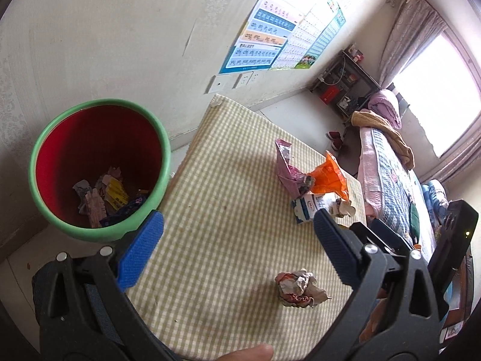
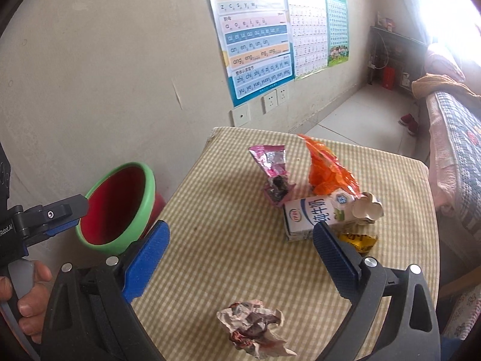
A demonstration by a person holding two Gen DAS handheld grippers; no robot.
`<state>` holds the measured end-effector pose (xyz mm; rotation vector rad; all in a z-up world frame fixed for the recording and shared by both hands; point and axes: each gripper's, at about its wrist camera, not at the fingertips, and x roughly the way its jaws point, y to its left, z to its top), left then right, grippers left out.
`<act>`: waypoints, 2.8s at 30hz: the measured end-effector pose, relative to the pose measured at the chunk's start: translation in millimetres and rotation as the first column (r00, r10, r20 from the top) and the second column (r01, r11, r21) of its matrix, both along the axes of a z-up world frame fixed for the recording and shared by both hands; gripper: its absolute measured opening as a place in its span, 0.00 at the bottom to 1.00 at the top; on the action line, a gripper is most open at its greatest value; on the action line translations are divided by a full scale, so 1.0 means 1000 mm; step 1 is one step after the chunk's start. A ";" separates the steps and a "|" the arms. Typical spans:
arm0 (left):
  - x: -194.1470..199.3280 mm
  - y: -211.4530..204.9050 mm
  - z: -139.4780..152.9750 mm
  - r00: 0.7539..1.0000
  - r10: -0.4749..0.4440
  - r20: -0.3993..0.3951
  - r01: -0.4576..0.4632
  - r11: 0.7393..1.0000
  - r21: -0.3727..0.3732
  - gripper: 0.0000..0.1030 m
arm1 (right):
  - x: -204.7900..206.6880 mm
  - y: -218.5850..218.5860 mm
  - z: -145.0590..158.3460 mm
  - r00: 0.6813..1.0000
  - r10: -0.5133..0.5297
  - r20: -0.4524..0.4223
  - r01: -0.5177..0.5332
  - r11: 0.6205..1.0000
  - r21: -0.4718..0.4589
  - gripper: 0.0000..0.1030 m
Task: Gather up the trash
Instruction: 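Move both open tools back to the table toward the pink bag, then grasp the pink printed bag with left tool while right tool grasps white printed cup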
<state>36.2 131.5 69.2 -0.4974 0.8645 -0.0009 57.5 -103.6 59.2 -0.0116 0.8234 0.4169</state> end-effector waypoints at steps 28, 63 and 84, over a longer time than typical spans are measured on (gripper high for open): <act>0.055 -0.130 0.015 0.970 -0.243 -0.003 0.243 0.970 0.027 0.95 | 0.020 -0.131 0.001 0.979 -0.200 0.029 0.201 0.980 -0.013 0.90; 0.190 -0.150 -0.116 0.934 -0.279 -0.224 0.303 0.950 0.080 0.73 | 0.126 -0.125 -0.097 0.971 -0.198 -0.137 0.202 0.979 0.016 0.89; 0.178 -0.134 -0.105 0.945 -0.254 -0.205 0.268 0.962 0.043 0.16 | 0.114 -0.136 -0.088 0.968 -0.206 -0.144 0.214 0.976 0.041 0.61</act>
